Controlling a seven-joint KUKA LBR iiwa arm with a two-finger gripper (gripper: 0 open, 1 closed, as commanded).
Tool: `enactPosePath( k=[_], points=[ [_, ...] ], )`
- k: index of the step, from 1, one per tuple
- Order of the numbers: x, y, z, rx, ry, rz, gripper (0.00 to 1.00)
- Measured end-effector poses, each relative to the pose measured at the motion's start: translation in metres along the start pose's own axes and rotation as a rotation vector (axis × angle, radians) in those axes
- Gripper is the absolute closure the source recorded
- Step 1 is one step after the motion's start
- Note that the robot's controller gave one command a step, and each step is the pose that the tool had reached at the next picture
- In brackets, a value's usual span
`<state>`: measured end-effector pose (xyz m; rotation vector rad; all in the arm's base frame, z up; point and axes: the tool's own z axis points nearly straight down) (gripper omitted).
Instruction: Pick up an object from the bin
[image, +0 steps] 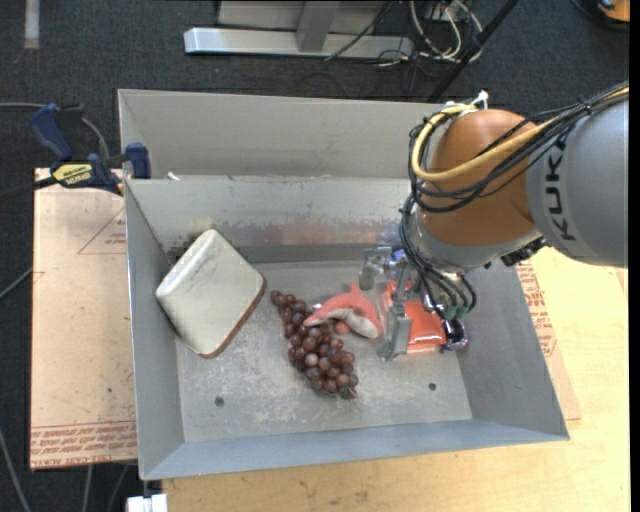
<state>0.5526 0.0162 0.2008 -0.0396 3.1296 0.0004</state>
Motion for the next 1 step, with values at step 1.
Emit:
enactPosePath(
  k=[1],
  points=[
    [0.0005,0.0258,0.0633,-0.001,0.005,0.041,0.0]
  ],
)
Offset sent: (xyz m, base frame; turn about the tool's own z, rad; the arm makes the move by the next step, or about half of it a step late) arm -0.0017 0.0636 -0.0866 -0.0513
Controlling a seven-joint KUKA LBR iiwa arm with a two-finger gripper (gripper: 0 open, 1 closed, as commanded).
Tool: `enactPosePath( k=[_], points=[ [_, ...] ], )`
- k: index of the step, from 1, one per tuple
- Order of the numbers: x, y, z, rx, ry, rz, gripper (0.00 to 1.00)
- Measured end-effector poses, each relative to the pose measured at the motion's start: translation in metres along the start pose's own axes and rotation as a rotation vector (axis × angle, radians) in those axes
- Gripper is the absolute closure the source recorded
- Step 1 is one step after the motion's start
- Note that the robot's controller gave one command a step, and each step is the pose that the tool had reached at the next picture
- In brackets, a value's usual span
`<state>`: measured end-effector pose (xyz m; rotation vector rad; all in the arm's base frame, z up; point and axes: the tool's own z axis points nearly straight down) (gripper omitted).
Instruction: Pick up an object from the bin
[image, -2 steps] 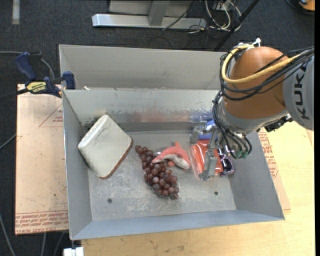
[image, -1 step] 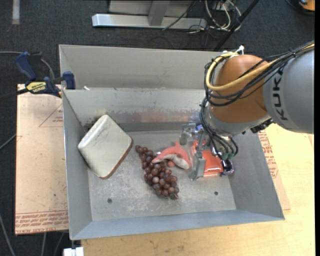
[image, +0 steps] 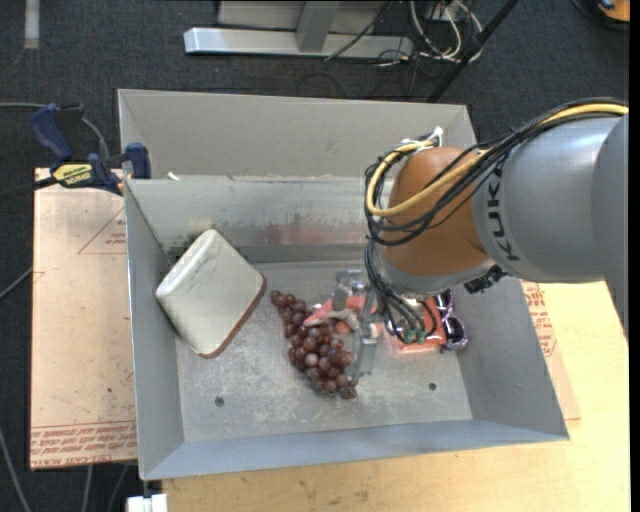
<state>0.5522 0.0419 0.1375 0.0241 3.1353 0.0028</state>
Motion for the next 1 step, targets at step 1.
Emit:
enactPosePath(
  k=[1],
  points=[
    [0.0031,0.0215,0.0244,0.002,0.005,-0.028,0.0]
  ],
)
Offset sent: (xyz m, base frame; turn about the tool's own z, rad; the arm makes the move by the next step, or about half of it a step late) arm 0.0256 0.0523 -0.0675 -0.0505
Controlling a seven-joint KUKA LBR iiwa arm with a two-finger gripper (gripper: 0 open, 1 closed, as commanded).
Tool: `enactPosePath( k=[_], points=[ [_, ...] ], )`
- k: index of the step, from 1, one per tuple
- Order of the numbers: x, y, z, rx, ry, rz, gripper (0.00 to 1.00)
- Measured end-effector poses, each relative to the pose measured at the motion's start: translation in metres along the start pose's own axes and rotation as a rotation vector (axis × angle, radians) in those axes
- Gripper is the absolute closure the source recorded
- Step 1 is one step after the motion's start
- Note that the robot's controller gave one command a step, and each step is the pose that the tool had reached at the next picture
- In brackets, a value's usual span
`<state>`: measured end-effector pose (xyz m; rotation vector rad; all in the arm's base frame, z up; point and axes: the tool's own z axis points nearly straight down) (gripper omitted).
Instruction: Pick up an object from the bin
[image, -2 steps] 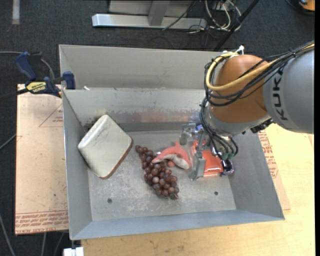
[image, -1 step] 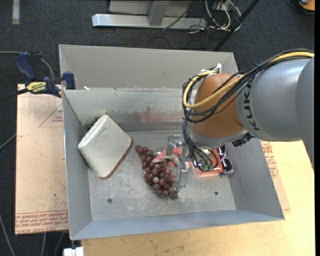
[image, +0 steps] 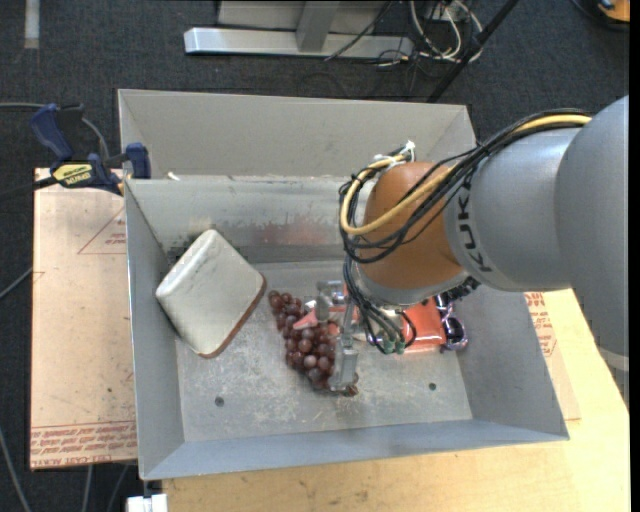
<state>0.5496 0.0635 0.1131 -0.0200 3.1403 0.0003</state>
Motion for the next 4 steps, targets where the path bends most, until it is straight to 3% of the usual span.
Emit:
enactPosePath(
  k=[1,2,3,4],
  points=[
    [-0.02,0.018,0.021,-0.001,-0.014,-0.051,0.0],
    [-0.028,0.031,0.025,0.001,-0.008,0.259,1.0],
    [-0.028,0.031,0.025,0.002,-0.008,0.258,1.0],
    [-0.028,0.037,-0.096,0.001,-0.01,0.256,1.0]
  ],
)
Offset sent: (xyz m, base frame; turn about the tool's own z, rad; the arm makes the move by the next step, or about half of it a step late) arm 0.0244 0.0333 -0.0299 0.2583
